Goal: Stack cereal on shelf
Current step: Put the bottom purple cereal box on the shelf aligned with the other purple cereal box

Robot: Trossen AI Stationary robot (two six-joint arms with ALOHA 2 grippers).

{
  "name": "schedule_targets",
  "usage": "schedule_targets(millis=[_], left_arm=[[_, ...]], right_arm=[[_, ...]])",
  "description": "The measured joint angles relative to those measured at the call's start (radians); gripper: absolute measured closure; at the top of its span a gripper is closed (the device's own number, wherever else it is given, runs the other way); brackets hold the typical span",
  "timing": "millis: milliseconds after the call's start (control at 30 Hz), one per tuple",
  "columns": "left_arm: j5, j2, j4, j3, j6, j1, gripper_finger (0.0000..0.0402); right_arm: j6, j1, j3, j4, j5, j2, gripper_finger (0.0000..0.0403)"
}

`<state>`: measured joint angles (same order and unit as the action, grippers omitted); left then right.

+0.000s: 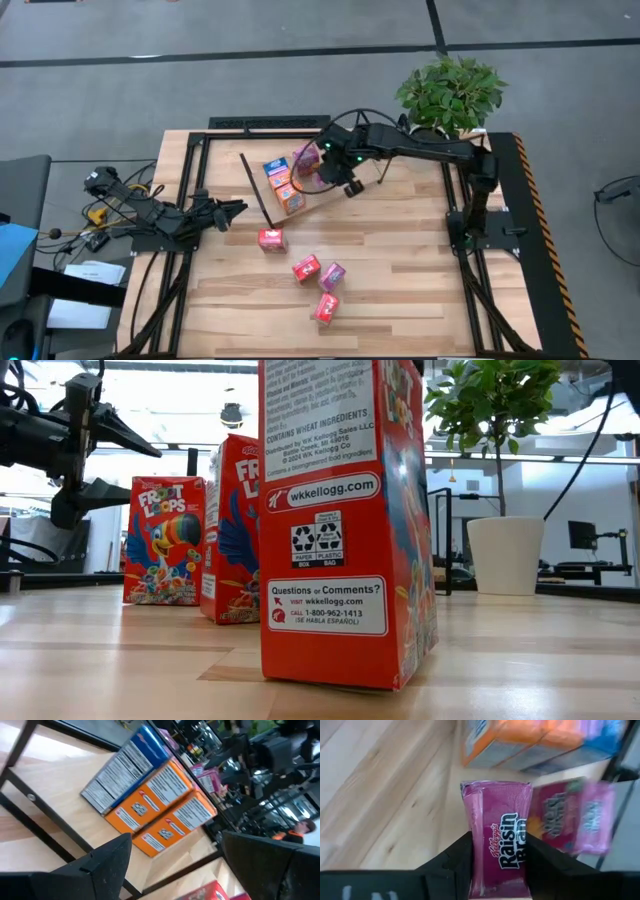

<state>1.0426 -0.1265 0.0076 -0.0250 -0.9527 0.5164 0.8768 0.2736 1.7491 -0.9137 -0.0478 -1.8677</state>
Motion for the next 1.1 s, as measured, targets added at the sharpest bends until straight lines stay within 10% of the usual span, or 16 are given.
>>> schedule_targets(millis=[1100], left_arm=[[0.046,0.001,-0.005,0.0,-0.012,0.0,0.0101]], right_arm=[[0.04,0.039,0.028,0.118,-0.108,-0.076,0.0193]])
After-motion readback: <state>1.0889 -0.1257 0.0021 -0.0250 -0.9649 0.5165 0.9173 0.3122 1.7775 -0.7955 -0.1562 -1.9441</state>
